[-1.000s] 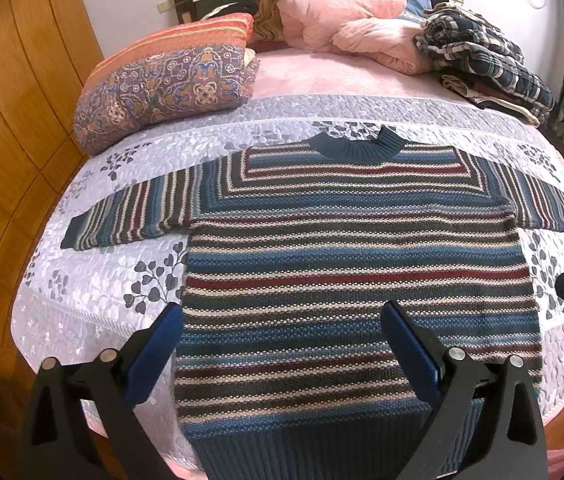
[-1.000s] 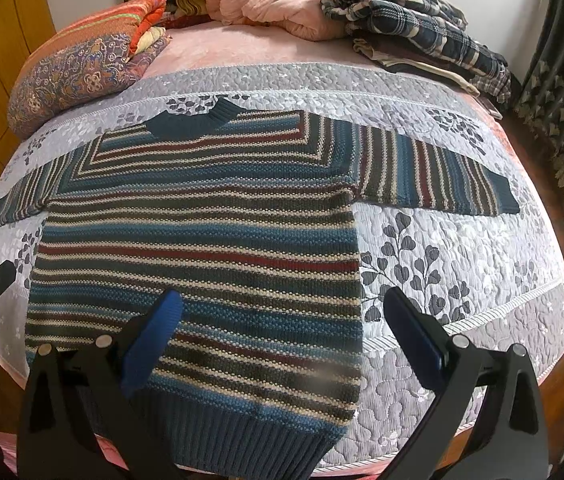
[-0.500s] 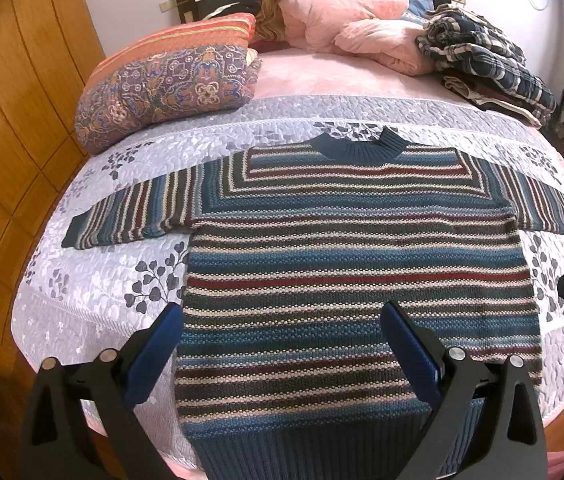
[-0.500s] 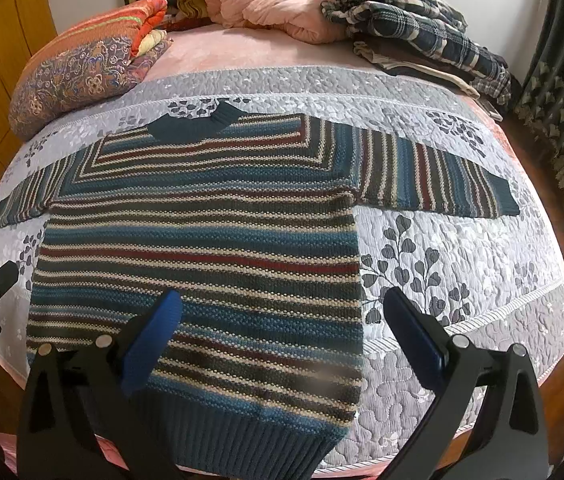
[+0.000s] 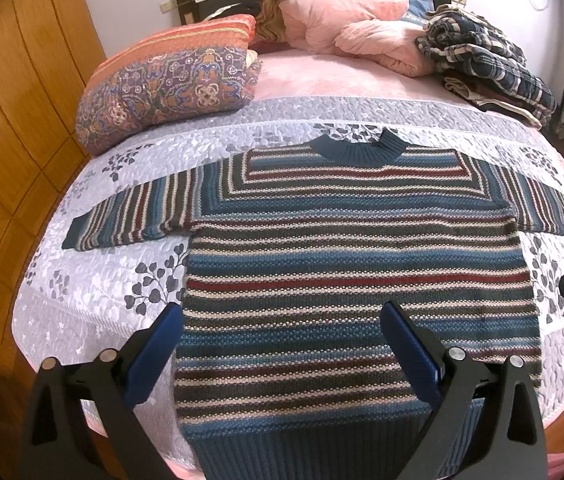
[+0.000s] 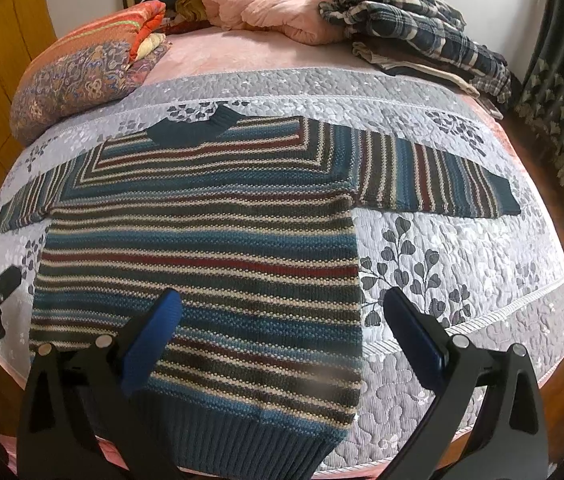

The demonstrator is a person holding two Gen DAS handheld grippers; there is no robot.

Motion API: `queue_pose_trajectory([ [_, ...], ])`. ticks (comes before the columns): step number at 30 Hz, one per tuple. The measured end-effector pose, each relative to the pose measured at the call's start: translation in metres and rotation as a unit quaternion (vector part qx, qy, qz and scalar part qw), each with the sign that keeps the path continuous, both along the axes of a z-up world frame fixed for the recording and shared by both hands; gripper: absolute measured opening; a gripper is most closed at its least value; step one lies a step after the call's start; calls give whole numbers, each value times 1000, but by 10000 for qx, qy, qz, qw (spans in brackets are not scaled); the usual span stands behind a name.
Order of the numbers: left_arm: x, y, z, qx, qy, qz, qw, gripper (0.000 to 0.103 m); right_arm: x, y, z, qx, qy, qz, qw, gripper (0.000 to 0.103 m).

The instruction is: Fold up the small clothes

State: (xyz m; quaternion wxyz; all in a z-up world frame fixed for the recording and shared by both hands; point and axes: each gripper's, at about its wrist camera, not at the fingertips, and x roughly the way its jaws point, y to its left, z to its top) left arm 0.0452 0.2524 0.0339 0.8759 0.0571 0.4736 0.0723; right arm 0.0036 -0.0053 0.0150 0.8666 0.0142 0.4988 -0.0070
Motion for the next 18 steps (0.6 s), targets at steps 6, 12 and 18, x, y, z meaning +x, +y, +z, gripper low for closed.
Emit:
queue_pose_trajectory([
  [6,12,-17,-11,82,76,-127,9999,99,35,-59,-1,287,76,-475,9984,100],
  [12,48,-30,-16,-218,13,-114,9997,99,71,-163,-15,864,212,-1376,9865,100],
  [18,112,-65,-24,-452,-234,-190,9985,99,106,-278,-56,993,560,-2124,9705,100],
])
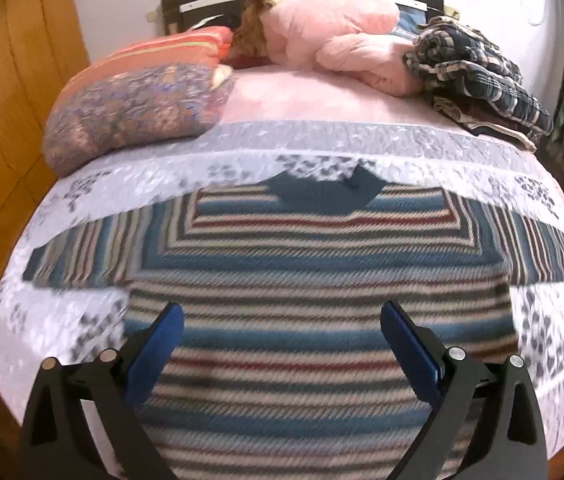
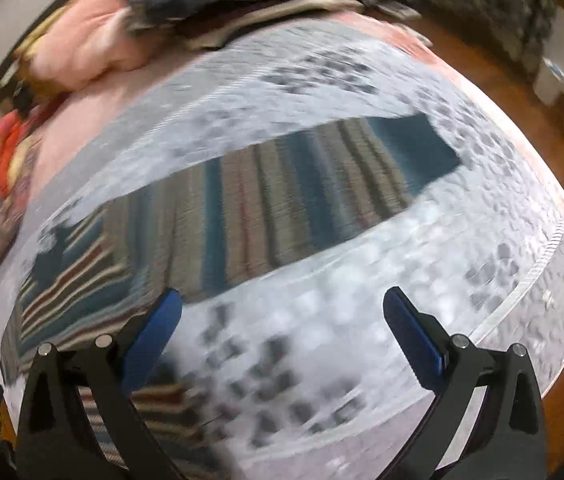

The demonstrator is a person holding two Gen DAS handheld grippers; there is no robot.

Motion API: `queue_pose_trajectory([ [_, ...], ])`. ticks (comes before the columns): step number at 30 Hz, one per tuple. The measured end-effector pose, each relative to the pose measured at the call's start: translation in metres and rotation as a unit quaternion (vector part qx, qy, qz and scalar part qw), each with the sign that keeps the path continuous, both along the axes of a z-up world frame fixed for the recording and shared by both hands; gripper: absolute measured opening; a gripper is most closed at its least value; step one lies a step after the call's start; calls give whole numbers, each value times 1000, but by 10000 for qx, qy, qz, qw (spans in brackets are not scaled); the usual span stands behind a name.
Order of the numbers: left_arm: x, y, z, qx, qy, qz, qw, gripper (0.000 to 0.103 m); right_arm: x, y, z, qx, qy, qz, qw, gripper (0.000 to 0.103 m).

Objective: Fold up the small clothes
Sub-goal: 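Grasp the dark blue cuff of a sweater sleeve with the right gripper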

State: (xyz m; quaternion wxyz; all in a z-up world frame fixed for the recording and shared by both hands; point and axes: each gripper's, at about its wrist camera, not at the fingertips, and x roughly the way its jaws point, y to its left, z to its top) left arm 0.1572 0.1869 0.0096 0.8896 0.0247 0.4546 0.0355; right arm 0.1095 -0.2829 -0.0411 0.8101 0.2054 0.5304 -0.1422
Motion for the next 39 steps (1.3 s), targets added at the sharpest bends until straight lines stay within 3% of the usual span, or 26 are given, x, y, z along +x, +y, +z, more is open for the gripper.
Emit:
queue_pose_trajectory([
  [3,32,-19,-9,-292,18,-40,9996,99,9,-56,-27,249,129,-267,9992,100],
  [8,71,-46,-29,-439,-25,-154,9989,99,16,-129,-76,820,226,-761,9935,100],
  [12,88,-48,-48,-628,66,-57,9980,99,21,-158,-101,949,208,-990,9903,100],
  [19,102,-43,-74,-472,165,118,9987,99,41,-179,-113,970,16,-1062,9896,98],
  [21,103,-42,-78,-417,182,135,9989,99,44,-184,-115,900,-62,-1143,9893,92],
  [23,103,-42,-79,-391,176,133,9990,99,51,-187,-116,754,-63,-1208,9898,73],
  [24,103,-42,-80,-379,173,128,9990,99,52,-188,-114,701,-87,-1229,9899,70],
  [26,104,-43,-80,-365,160,119,9991,99,51,-190,-111,692,-230,-1218,9899,41],
  [29,102,-46,-77,-341,97,67,9993,99,50,-189,-105,916,-515,-1093,9884,14],
  [34,102,-43,-74,-368,97,48,9993,99,59,-165,-82,476,-777,-884,9919,14],
  [39,105,-35,-80,-465,310,75,9984,99,75,-117,-58,-543,-637,-475,9954,13],
])
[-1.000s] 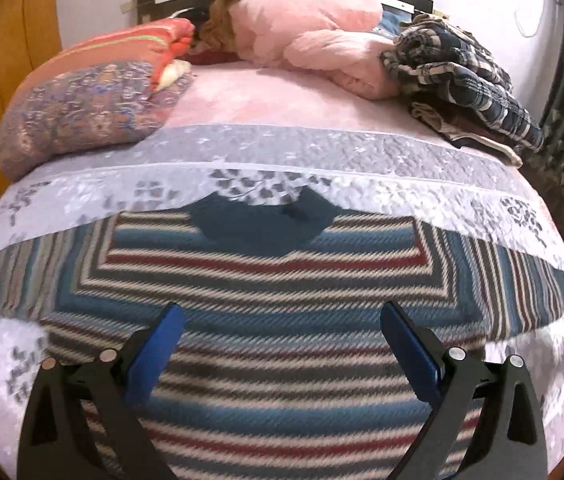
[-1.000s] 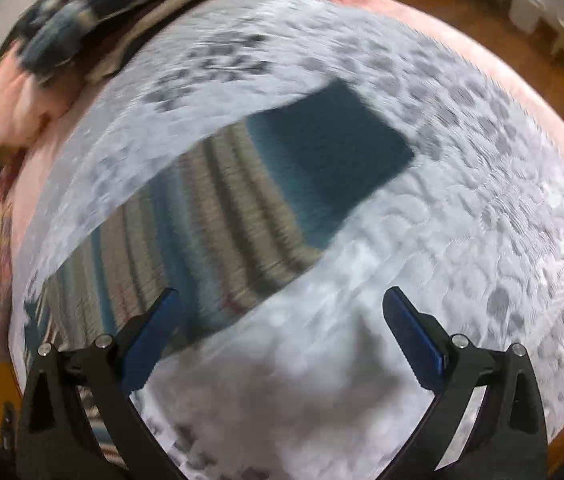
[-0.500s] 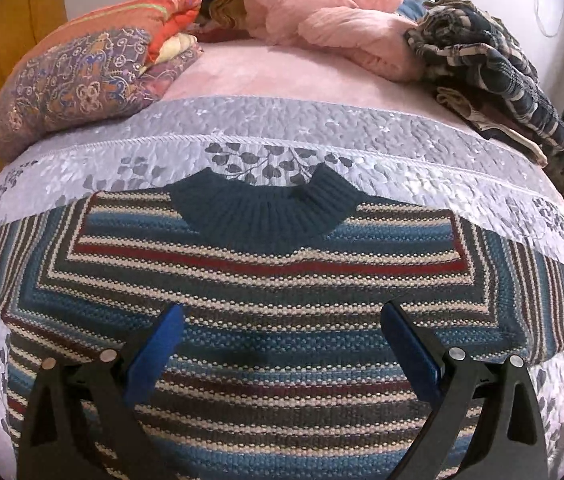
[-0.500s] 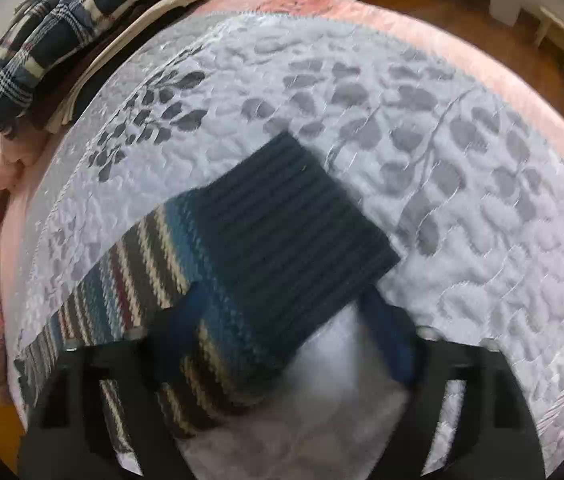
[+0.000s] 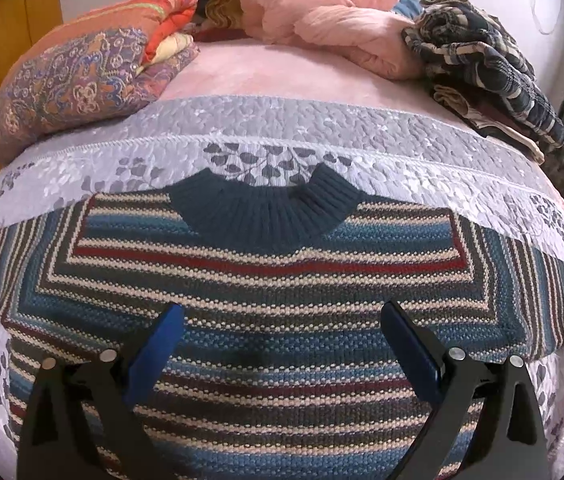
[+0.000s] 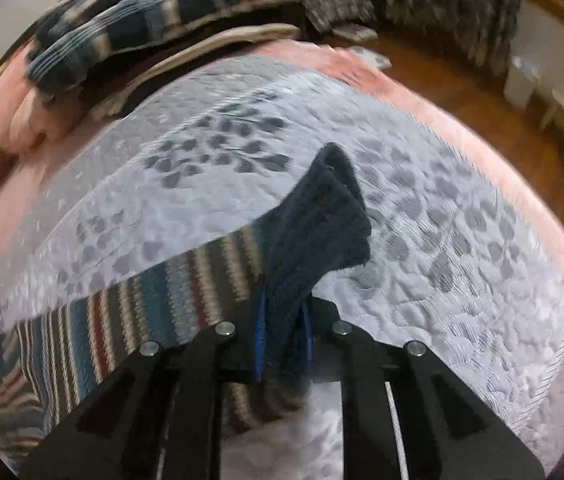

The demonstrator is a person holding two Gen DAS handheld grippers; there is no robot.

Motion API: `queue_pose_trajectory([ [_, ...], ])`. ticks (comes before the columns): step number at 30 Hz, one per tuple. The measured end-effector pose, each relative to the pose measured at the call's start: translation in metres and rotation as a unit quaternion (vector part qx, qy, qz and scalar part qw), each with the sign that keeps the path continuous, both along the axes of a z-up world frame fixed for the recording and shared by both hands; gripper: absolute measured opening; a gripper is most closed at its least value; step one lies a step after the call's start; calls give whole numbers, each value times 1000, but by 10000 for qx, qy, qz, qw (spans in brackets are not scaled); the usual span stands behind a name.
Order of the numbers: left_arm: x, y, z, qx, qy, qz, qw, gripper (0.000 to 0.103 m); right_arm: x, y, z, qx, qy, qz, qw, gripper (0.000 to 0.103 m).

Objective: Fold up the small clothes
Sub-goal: 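Grasp the dark blue cuff of a sweater sleeve with the right gripper, then fold the held sleeve across the sweater body toward the left gripper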

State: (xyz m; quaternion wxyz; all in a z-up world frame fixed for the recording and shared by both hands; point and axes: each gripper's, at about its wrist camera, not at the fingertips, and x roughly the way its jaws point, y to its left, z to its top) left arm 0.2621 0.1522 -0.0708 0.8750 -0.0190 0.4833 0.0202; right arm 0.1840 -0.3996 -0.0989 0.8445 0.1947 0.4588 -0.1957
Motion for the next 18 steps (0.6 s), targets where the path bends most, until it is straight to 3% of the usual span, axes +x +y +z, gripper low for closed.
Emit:
queue_pose_trajectory([
  [3,0,5,-4,-67,122,8,9999,99,5,38,15,-397,-78,438,9982,13],
  [8,-1,13,-5,-187,215,1,9996,99,11,106,37,-528,-306,1214,9907,13],
  [18,-1,27,0,-473,248,8,9986,99,26,260,45,-364,-350,2698,9616,13],
])
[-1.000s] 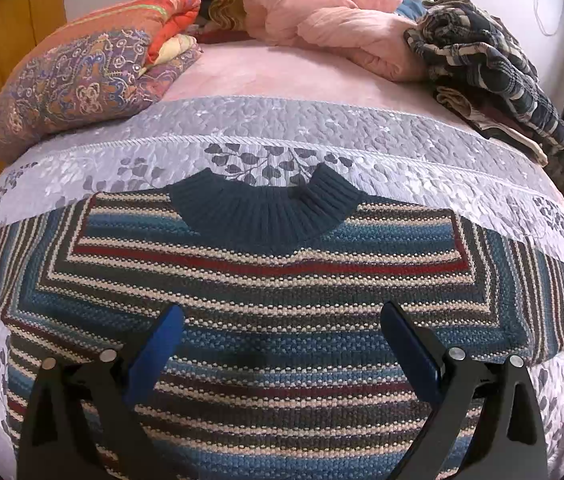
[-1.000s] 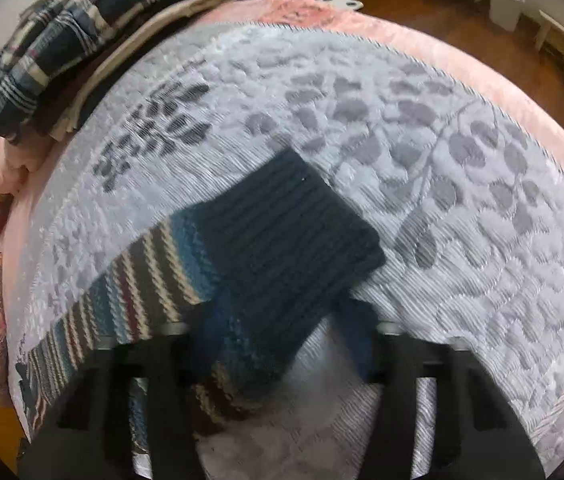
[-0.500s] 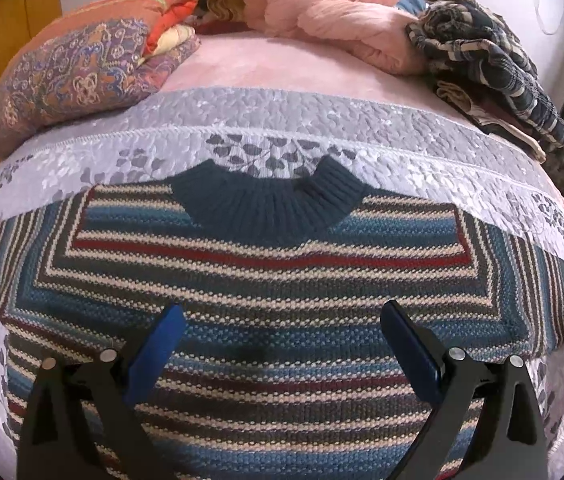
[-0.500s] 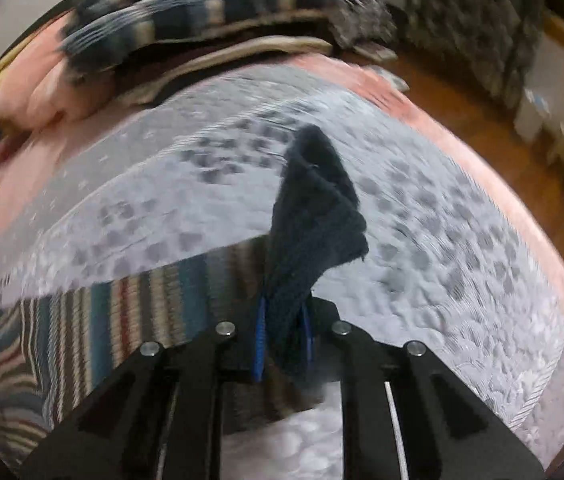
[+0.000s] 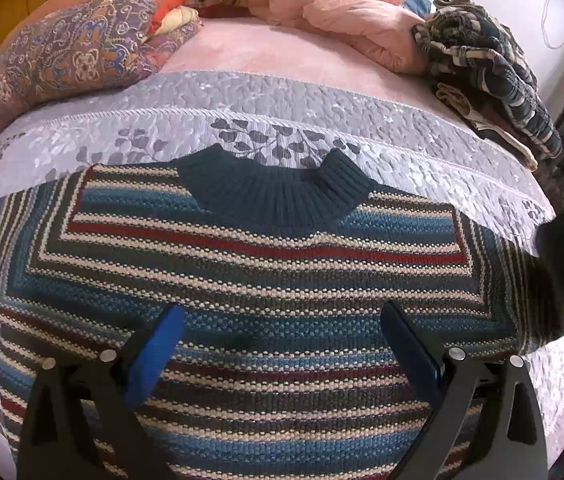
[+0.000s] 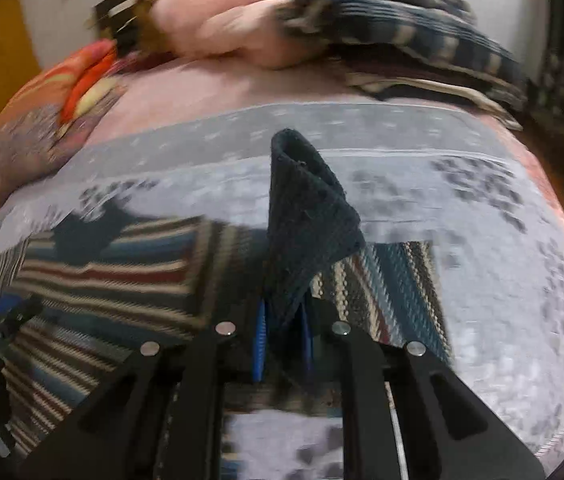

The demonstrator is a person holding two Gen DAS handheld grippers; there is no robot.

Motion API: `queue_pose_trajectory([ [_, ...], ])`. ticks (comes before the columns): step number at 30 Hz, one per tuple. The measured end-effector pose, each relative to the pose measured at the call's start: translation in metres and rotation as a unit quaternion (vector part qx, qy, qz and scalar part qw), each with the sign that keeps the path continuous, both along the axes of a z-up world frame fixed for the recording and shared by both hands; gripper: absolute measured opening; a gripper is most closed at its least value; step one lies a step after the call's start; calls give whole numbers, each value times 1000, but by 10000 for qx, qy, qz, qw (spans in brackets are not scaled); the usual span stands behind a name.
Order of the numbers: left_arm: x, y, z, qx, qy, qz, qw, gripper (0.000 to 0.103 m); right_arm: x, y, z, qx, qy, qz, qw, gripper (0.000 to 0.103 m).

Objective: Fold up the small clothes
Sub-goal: 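Fold the held sleeve across the sweater body toward the left gripper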

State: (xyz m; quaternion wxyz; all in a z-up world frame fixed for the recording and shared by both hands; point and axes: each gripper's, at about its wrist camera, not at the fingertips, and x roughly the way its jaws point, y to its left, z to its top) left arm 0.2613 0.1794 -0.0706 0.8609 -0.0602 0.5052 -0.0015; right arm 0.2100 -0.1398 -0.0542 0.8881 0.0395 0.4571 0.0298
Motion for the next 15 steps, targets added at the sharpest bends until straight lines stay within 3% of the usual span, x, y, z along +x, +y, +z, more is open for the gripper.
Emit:
queue_pose_trajectory([
  [8,0,11,0,-341,125,-19,9993,99,2,86,-33,-521,285,650,9961,14],
  [15,1,5,2,-555,205,-166,9981,99,2,108,-55,-683,555,972,9914,23],
])
